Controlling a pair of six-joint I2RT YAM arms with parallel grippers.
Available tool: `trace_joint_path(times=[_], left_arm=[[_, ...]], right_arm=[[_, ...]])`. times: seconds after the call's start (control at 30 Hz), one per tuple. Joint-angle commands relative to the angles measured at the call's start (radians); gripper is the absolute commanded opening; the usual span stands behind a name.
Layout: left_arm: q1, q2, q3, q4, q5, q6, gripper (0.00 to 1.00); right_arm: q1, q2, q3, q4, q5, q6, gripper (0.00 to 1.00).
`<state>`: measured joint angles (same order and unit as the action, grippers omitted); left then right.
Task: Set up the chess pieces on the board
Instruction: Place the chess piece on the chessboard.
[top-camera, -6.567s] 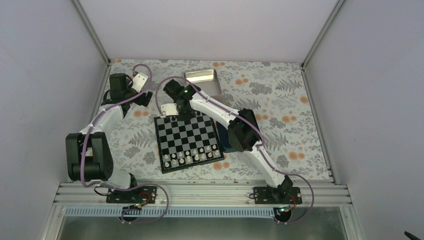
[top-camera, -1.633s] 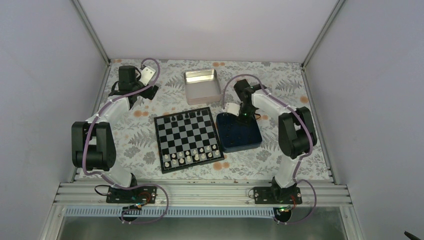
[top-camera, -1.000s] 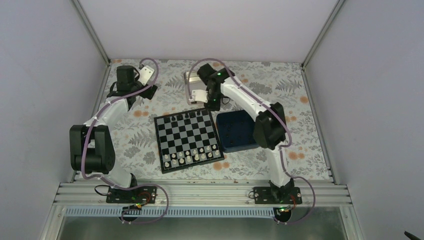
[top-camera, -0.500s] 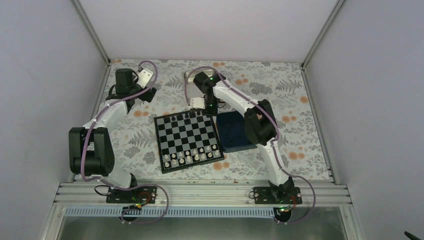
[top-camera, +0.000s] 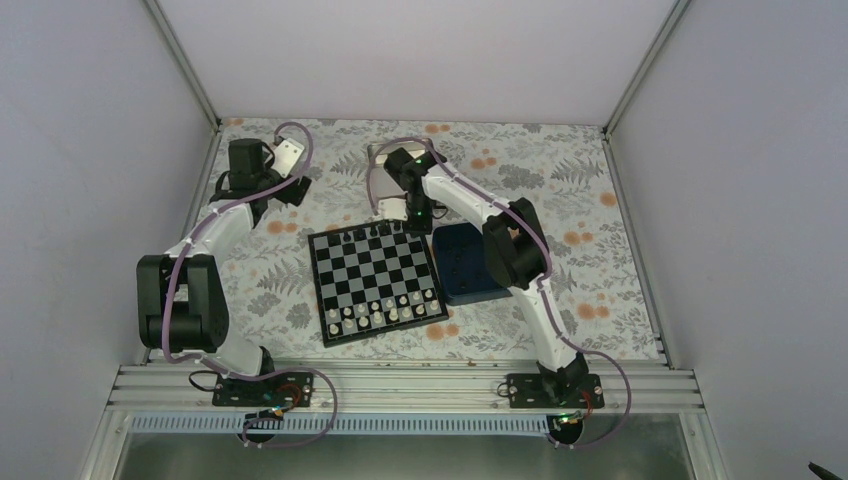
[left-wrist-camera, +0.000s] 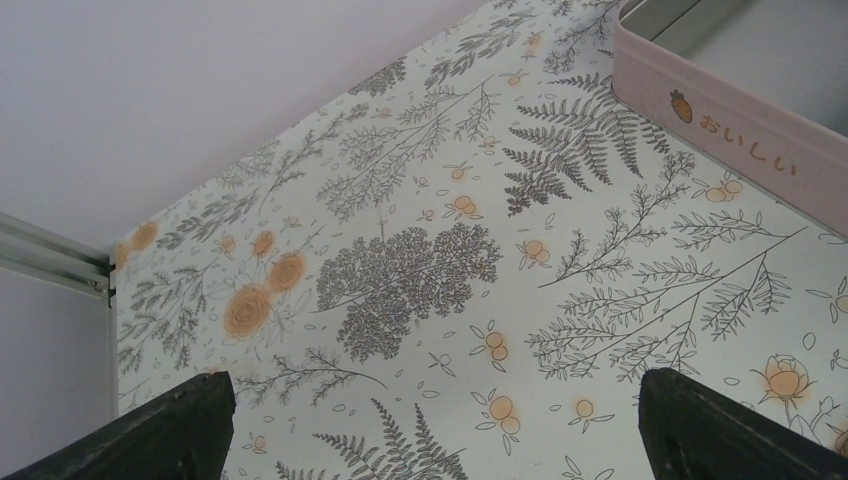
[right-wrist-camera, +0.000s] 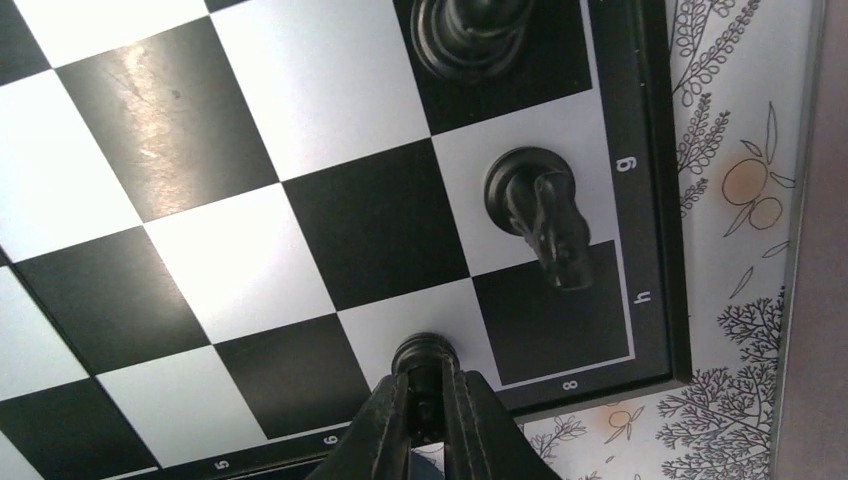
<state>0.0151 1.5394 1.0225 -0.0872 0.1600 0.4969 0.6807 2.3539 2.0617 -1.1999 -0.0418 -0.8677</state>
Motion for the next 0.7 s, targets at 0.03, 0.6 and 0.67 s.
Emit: trace_joint_path(times=[0.03,0.6,0.67], left_arm=[[0.009,-0.019,-0.012,0.024,0.024,-0.003,1.00],[0.011,-0.004,-0.001,0.018,0.025,-0.004,1.00],[0.011,0.000,0.005,0.015,0.026,-0.007,1.00]], right_arm=[[0.009,0.011,0.020,0.028,0.008,-0.010,0.13],[-0.054,-0.226,-0.073,0.010,0.018,0.022,0.43],[-0.084,-0.272,-0.109,0.010,0.023,0.031,0.43]])
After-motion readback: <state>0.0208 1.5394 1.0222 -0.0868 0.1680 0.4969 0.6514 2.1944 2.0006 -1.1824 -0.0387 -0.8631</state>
